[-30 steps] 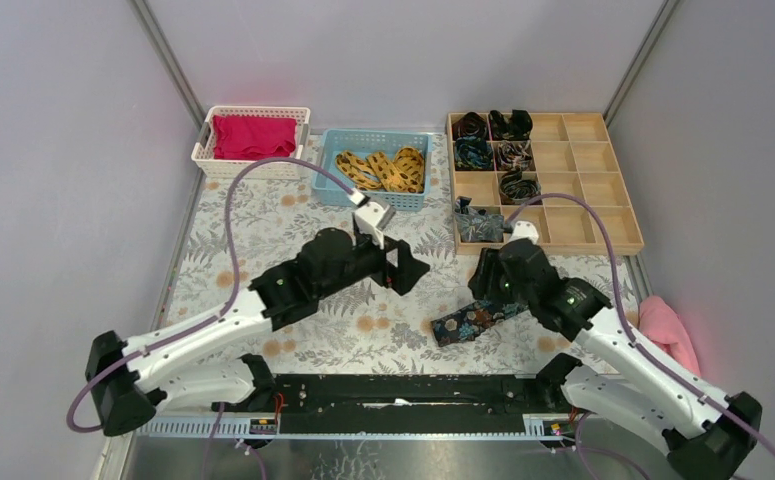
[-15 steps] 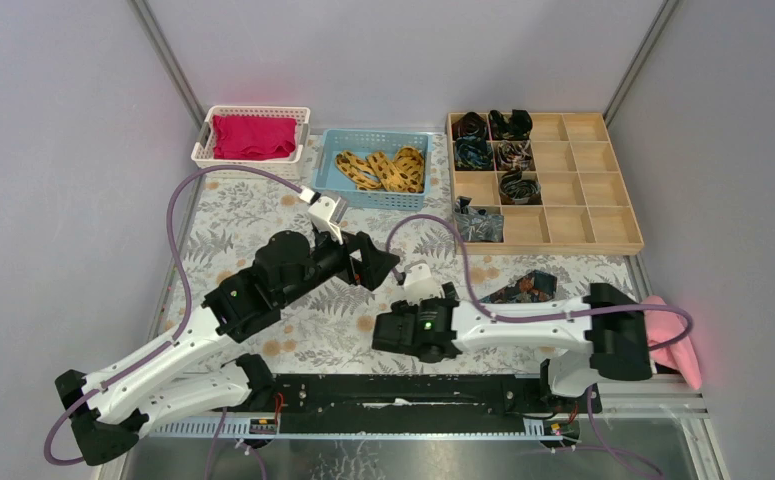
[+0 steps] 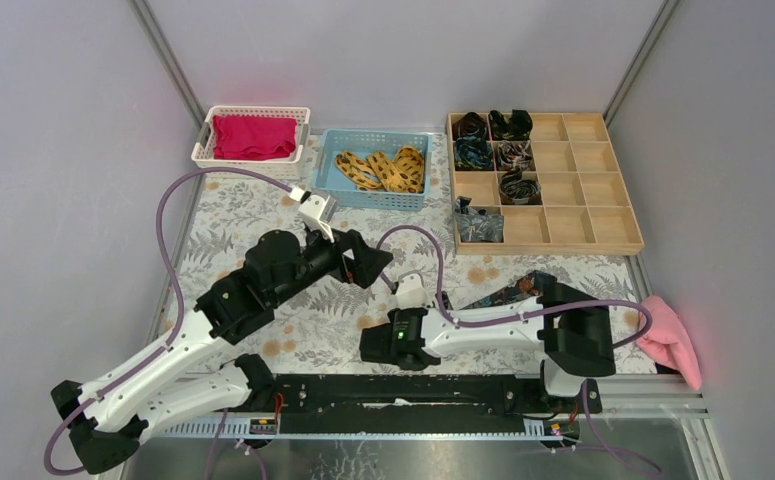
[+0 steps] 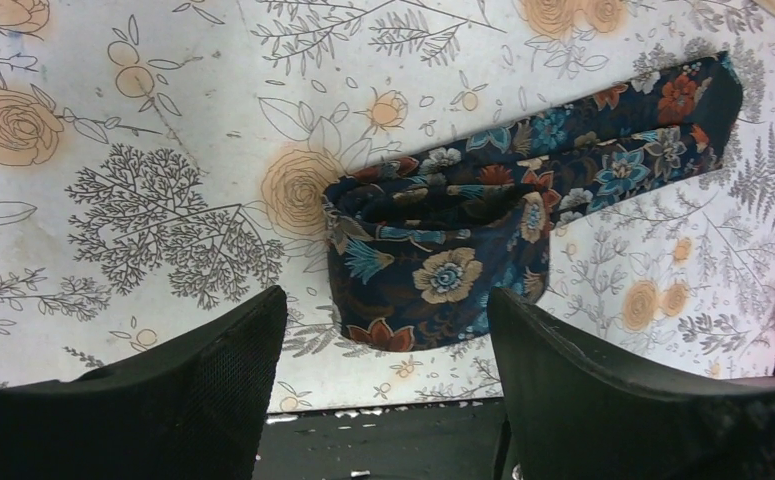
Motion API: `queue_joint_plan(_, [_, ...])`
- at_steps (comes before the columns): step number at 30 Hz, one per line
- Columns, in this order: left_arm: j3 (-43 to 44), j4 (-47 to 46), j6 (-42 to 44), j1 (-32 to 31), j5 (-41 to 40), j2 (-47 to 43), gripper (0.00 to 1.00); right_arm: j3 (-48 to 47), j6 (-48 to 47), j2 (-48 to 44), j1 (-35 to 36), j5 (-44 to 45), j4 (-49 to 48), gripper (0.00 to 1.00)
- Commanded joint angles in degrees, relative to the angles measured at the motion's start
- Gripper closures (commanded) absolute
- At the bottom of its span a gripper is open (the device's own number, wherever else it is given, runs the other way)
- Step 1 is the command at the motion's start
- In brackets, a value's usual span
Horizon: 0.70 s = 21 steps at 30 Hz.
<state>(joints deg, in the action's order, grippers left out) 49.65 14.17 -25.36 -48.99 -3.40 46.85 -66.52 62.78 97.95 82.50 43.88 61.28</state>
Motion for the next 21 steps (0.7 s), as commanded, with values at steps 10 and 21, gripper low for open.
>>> queue_joint_plan(10, [-1.3, -0.9, -0.2, 1.0, 3.1, -0.4, 0.01, 5.9, 2.7, 3.8, -3.2, -2.6, -6.2, 0.24])
queue_joint_plan(21, [-1.3, -1.7, -0.2, 1.3, 3.1, -0.1, 0.01, 13.2, -3.4, 2.5, -9.5, -8.0, -17.4, 0.34])
